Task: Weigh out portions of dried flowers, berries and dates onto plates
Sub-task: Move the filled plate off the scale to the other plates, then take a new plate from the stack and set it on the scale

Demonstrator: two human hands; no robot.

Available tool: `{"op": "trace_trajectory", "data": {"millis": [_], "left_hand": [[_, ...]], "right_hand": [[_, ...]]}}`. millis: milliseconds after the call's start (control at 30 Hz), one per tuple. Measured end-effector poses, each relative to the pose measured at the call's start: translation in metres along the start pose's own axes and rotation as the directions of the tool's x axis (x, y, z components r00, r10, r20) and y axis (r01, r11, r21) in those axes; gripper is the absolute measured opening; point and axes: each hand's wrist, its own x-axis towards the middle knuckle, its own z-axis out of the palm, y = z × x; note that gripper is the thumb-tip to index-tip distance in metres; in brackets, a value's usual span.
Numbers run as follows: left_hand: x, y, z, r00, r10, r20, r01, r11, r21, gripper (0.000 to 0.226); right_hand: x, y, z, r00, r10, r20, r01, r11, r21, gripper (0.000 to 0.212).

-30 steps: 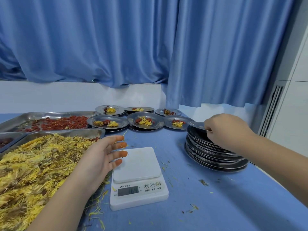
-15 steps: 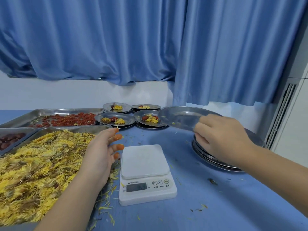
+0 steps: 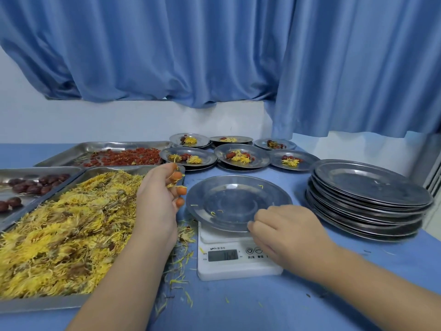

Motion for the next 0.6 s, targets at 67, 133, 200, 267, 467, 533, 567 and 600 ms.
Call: {"op": "trace_trajectory", "data": {"millis": [67, 133, 200, 267, 467, 533, 567, 600], "left_hand": [[0.001, -0.001, 0.000, 1.000, 0.003, 0.000, -0.003, 1.000, -0.002, 0.008], [0.002, -0.001, 0.000, 1.000, 0.002, -0.002, -0.002, 1.000, -0.007, 0.009], [0.002, -0.001, 0.000, 1.000, 0.002, -0.005, -0.002, 1.000, -0.005, 0.009], [0.002, -0.001, 0.000, 1.000, -0.003, -0.007, 0.003, 1.000, -0.001, 0.009], [0.000, -0.001, 0.001, 0.999, -0.040, -0.004, 0.040, 0.997, 0.060, 0.012], [0.000, -0.001, 0.002, 0.999, -0.044, -0.007, 0.044, 0.997, 0.068, 0.011], [0.000, -0.001, 0.002, 0.999, -0.044, -0.007, 0.045, 0.997, 0.071, 0.010], [0.001, -0.001, 0.002, 0.999, -0.044, -0.009, 0.045, 0.996, 0.075, 0.009]], "right_hand": [[0.001, -0.001, 0.003, 1.000, 0.014, 0.021, -0.014, 1.000, 0.008, 0.019], [0.000, -0.003, 0.005, 0.998, 0.039, 0.053, -0.041, 0.999, 0.022, 0.018], [-0.003, -0.005, 0.002, 0.995, 0.076, 0.062, -0.080, 0.995, 0.067, 0.007], [-0.009, -0.004, -0.004, 0.993, 0.106, 0.050, -0.112, 0.985, 0.128, 0.013], [-0.042, 0.007, -0.021, 0.976, 0.146, 0.162, -0.184, 0.951, 0.248, 0.030], [-0.047, 0.011, -0.021, 0.944, 0.238, 0.229, -0.296, 0.916, 0.270, 0.034], [-0.047, 0.012, -0.019, 0.923, 0.295, 0.246, -0.357, 0.895, 0.267, 0.037], [-0.045, 0.013, -0.018, 0.902, 0.349, 0.256, -0.411, 0.876, 0.254, 0.038]]}}
